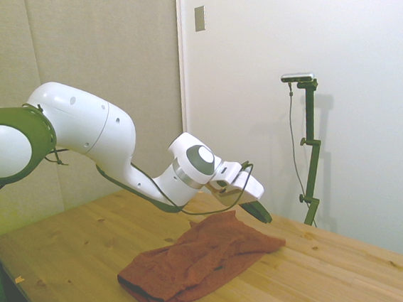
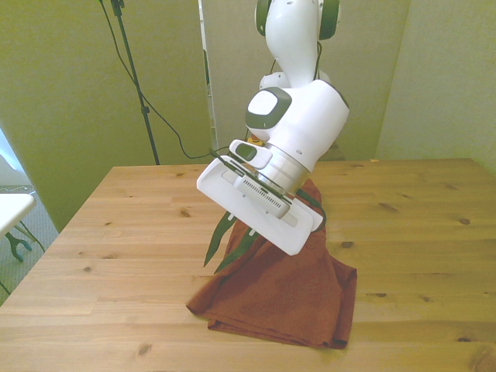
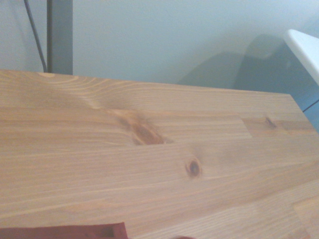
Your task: Fold the shorts
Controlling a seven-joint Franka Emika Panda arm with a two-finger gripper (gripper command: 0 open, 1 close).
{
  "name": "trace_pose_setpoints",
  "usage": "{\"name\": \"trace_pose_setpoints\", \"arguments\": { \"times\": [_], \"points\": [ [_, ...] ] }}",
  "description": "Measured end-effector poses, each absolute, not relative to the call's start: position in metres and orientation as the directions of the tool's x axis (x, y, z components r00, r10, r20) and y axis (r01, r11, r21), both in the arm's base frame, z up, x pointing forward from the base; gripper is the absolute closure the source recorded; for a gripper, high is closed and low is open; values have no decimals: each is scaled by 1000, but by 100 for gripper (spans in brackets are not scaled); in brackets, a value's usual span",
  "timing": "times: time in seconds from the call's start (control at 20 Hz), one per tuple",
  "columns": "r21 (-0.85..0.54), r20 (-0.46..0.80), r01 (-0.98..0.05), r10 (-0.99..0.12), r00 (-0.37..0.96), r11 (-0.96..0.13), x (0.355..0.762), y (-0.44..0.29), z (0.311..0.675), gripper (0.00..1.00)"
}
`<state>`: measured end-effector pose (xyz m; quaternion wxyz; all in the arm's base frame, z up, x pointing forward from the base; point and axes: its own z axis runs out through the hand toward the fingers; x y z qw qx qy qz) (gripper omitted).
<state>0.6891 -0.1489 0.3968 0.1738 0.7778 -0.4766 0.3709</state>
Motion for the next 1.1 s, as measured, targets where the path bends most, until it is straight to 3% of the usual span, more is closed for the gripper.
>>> {"name": "trace_pose_setpoints", "arguments": {
  "times": [0.2,0.45,0.8,1.1],
  "points": [
    [-138,689,-870,-677,258,-473,683,-146,414,0],
    [-214,485,-834,-797,361,-508,635,-80,435,0],
    [-259,169,-754,-797,580,-603,509,-16,457,0],
    [-265,114,-700,-743,660,-663,394,5,434,0]
  ]
}}
